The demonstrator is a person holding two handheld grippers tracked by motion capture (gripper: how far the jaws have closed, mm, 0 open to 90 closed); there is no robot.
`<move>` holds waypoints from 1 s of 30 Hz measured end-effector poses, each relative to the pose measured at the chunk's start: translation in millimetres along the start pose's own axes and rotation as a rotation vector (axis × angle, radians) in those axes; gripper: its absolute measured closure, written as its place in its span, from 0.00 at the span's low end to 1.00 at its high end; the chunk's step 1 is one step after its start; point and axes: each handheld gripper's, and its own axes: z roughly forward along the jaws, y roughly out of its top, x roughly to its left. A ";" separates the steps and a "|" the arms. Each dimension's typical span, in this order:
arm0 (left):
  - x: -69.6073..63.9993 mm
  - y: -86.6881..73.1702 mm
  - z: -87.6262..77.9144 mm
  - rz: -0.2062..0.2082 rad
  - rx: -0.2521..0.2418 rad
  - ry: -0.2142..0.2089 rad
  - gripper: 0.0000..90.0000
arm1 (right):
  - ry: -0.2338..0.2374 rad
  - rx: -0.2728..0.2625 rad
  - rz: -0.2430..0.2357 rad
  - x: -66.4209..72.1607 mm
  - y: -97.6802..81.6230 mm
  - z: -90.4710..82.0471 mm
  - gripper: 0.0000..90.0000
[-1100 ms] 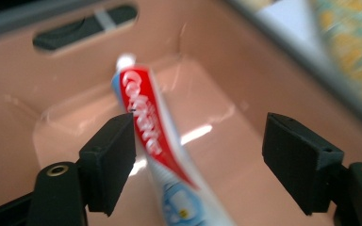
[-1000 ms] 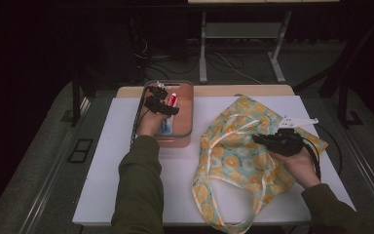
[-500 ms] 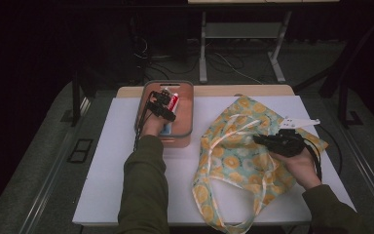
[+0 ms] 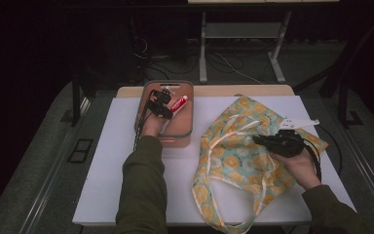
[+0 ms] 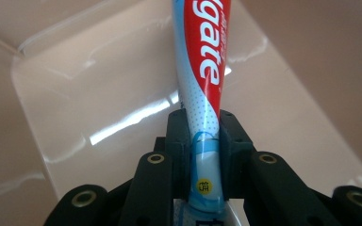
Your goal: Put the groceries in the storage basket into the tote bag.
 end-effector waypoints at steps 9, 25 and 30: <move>-6.3 4.0 -38.0 0.057 -0.101 -0.043 0.86 | -0.004 0.002 0.002 -1.0 -0.1 1.2 0.96; -81.7 -37.1 -117.6 0.300 -0.212 -0.225 0.86 | -0.016 0.007 0.005 -2.8 -1.5 1.8 0.96; -119.4 -55.9 -119.1 0.381 -0.216 -0.292 0.86 | -0.020 0.006 0.013 -3.2 -1.6 1.6 0.96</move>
